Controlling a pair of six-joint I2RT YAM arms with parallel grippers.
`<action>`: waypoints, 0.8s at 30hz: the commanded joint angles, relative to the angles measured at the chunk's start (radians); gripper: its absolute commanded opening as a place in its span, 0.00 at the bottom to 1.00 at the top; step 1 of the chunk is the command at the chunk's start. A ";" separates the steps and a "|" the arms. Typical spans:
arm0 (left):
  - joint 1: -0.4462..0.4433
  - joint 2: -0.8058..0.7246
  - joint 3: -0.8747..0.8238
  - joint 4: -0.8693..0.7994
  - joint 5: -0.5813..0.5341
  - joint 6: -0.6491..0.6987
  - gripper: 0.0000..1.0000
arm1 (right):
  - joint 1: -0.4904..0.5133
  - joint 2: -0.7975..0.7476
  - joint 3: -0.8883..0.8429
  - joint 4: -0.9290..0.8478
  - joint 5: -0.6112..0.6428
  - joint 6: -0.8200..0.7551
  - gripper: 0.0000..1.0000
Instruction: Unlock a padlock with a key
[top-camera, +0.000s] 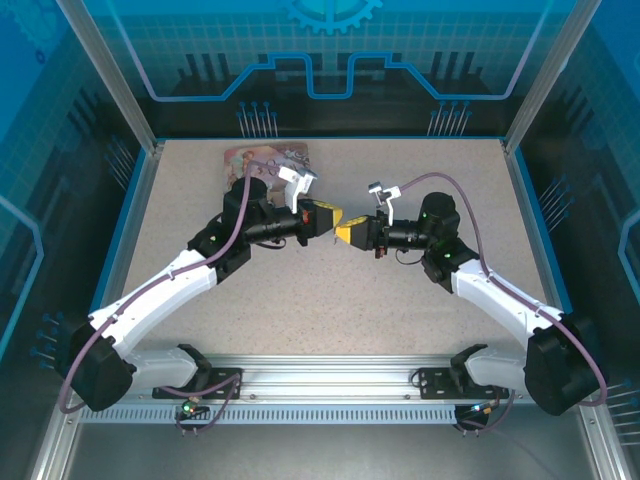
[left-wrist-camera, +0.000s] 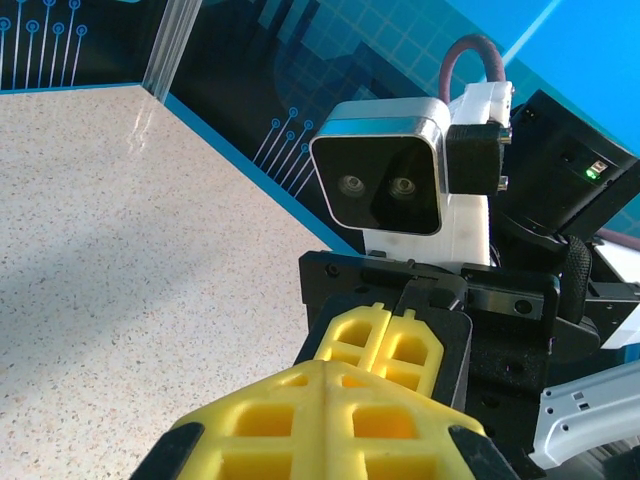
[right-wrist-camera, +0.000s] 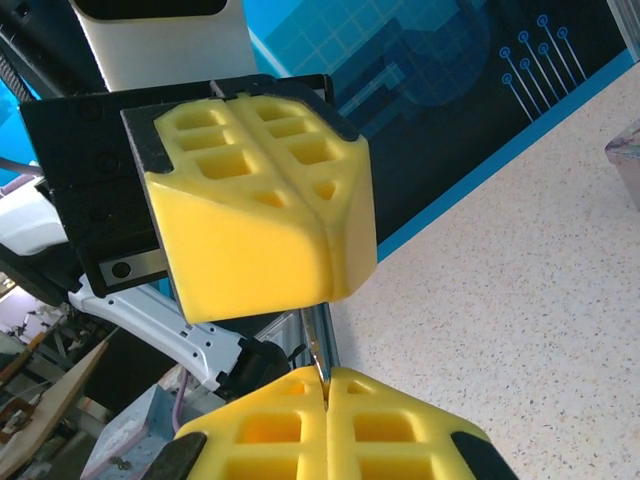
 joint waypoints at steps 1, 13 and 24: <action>0.004 -0.008 -0.019 0.033 0.021 -0.020 0.00 | 0.000 -0.004 0.025 0.004 0.012 -0.015 0.00; 0.116 -0.056 -0.004 -0.023 -0.030 -0.078 0.69 | -0.009 -0.032 0.075 -0.396 0.097 -0.250 0.00; 0.504 0.134 0.231 -0.461 -0.411 0.166 0.99 | -0.024 -0.041 0.096 -0.688 0.348 -0.385 0.00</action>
